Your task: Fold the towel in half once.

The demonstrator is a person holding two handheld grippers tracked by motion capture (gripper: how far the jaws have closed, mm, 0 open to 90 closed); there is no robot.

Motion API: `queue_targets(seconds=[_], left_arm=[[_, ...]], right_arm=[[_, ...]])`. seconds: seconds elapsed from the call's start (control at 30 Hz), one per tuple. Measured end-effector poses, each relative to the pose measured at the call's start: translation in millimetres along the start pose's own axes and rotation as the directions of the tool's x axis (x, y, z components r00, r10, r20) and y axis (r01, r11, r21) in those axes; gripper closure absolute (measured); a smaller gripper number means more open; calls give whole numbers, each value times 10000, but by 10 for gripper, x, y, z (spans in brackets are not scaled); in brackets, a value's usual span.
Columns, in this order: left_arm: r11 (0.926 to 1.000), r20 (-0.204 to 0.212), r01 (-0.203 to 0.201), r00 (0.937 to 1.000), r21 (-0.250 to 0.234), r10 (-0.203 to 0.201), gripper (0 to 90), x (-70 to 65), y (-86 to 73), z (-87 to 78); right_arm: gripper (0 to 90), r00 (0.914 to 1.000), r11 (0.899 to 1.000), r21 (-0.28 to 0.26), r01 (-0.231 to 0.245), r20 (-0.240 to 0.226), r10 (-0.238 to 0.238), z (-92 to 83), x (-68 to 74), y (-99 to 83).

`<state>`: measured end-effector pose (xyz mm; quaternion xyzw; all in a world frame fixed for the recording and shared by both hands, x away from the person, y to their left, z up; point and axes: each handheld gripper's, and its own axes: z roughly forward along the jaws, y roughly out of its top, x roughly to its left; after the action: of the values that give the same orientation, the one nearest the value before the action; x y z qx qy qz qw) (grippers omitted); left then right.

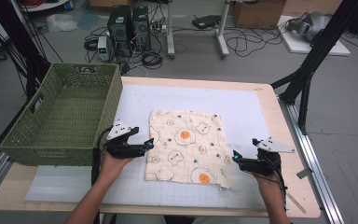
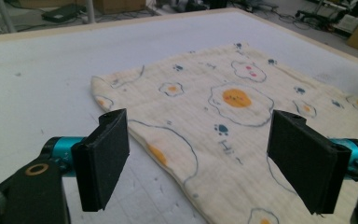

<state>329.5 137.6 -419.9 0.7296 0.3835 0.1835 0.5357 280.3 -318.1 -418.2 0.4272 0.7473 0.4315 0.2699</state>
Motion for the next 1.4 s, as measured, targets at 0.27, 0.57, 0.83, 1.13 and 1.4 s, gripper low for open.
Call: queue_targets(seconds=[0.27,0.57,0.83,1.13,1.4], left_arm=[[9995,-250,233,9994,199,-228,207,87,278,245],[9979,-596,43,9982,647,-5,233,187,489,457],[9876,-1123,339,9935,1531,-167,297,391,584,745],[9796,-2007,591,9795,1922,-197,376,573,401,1030],[9539,-2352,411,9714,2974,315,405,637,407,1268]], right_arm=[[107,9999,9999,-10,-105,-63,105,2,-18,1],[107,9996,9997,87,-224,-167,226,5,-19,-8],[107,9992,9996,179,-218,-334,224,31,-8,-4],[107,9985,9991,201,-373,-392,381,67,-34,-15],[107,9984,9989,387,-283,-476,301,154,-19,6]])
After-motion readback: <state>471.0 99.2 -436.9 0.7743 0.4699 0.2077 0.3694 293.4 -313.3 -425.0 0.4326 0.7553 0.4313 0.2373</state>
